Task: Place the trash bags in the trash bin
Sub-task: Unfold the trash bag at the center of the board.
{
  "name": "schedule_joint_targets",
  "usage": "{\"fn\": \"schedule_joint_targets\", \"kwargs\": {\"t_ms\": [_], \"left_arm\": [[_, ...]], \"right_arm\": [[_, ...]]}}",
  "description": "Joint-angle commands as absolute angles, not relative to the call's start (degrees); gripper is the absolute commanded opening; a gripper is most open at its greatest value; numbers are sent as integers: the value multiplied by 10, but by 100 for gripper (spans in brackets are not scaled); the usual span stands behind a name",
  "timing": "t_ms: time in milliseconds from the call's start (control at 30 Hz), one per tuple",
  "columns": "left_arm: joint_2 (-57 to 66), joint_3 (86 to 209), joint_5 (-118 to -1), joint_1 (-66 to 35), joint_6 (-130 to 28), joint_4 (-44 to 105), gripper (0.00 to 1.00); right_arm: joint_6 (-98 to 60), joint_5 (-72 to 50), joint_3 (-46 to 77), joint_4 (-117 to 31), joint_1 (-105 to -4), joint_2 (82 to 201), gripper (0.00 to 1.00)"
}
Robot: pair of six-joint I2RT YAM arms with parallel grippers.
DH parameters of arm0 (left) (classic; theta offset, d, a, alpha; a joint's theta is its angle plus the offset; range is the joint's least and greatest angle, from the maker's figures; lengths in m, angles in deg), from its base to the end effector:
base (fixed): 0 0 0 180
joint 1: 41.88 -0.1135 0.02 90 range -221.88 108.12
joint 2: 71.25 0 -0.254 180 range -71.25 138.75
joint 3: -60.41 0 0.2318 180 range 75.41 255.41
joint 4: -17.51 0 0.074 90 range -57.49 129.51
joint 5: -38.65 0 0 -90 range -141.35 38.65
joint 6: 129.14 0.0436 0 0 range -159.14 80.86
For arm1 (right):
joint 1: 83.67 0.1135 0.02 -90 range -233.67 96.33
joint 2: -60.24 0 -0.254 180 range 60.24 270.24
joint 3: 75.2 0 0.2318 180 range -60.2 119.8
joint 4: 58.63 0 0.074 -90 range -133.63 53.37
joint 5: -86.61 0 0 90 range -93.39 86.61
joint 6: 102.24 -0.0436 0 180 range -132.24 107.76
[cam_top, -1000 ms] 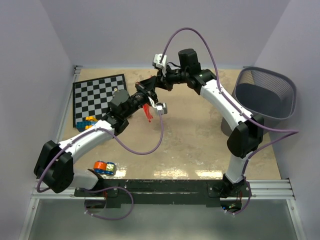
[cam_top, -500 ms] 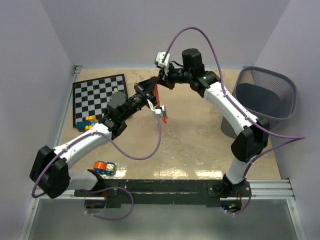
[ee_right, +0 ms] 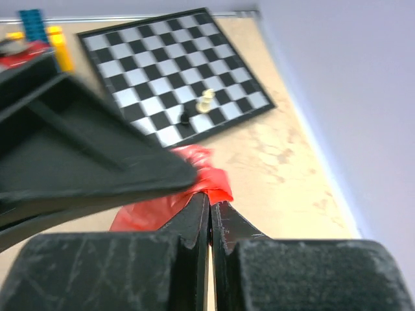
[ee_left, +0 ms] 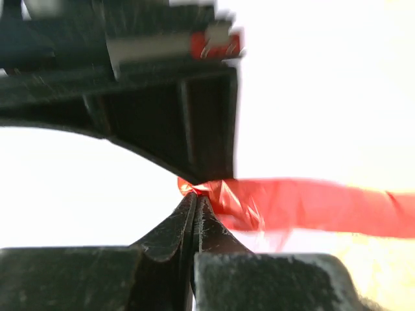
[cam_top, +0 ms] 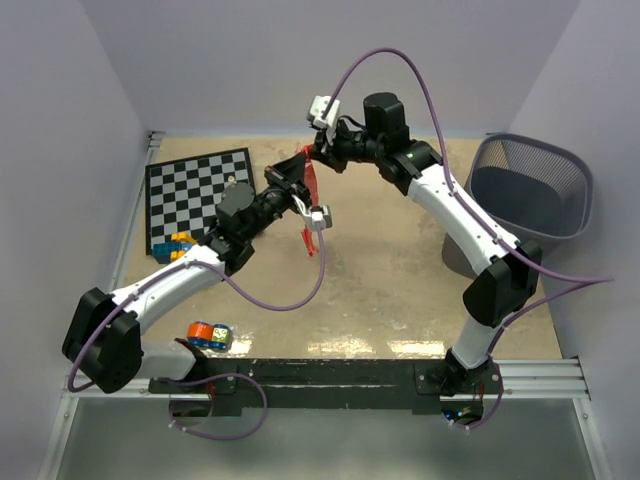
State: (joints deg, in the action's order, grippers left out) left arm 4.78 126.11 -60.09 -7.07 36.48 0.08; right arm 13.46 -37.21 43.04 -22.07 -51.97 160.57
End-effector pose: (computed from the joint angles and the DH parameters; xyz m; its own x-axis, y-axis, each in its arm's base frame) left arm 0.2449 -0.1784 0.3329 0.6917 0.6852 -0.2283 0.0726 0.2485 0.9659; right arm 0.3195 0.2259 0.3994 0.1387 -0.3378 -0.9309 -0.9157 0.3144 -0.2505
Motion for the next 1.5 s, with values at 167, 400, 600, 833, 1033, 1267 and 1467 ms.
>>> {"fn": "schedule_joint_targets", "kwargs": {"t_ms": [167,400,600,833,1033,1267,1467], "left_arm": [[44,1294,-619,-40,369,-15,0],[73,1296,-554,-61,340,-70,0],[72,1277,-531,-65,315,-45,0],[0,1230,-593,-54,285,-52,0],[23,1252,-566,-53,289,-86,0],[58,1261,-542,-51,306,-45,0],[6,1248,-612,-40,306,-44,0]], "right_arm": [[132,-298,434,-271,-508,1625,0],[158,-339,400,-220,-503,1567,0],[173,-385,398,-219,-504,1537,0],[143,-296,394,-260,-511,1581,0],[147,-348,378,-239,-507,1568,0],[143,-409,399,-258,-508,1530,0],[162,-306,364,-272,-508,1566,0]]}}
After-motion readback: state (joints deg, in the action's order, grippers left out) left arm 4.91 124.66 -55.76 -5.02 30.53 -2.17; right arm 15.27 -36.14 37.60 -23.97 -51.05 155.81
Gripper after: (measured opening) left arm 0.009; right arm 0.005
